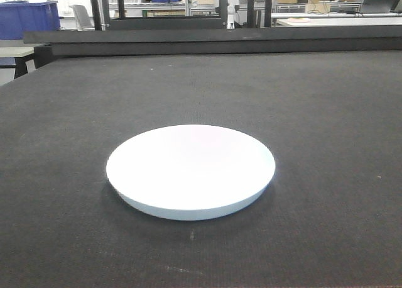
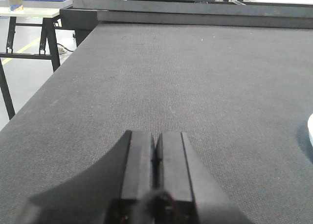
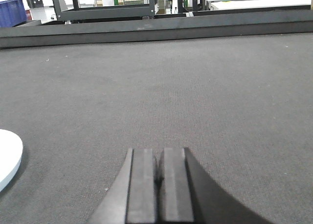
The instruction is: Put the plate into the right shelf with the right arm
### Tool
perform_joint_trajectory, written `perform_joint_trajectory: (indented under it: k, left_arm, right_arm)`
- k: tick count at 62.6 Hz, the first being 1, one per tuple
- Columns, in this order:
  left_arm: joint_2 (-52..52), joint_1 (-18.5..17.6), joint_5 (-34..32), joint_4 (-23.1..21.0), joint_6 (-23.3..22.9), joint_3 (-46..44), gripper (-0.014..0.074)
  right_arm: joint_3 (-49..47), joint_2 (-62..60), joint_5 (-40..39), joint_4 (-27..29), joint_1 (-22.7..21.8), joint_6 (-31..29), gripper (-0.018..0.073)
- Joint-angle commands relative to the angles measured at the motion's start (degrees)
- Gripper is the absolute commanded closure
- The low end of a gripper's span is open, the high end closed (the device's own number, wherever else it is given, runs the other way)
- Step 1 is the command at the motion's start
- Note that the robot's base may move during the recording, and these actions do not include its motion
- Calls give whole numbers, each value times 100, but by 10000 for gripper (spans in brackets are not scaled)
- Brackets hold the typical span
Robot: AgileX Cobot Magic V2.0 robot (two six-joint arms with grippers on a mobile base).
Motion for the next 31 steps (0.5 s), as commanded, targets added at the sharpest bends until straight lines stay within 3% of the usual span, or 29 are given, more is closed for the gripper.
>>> perform_joint_trajectory:
  k: [1, 31]
  left_arm:
    - [-29, -30, -490, -23, -19, 46, 643]
    - [-29, -30, -490, -23, -19, 46, 643]
  right_arm:
    - [-53, -79, -463, -7, -23, -41, 503]
    - [-53, -79, -471, -7, -23, -41, 503]
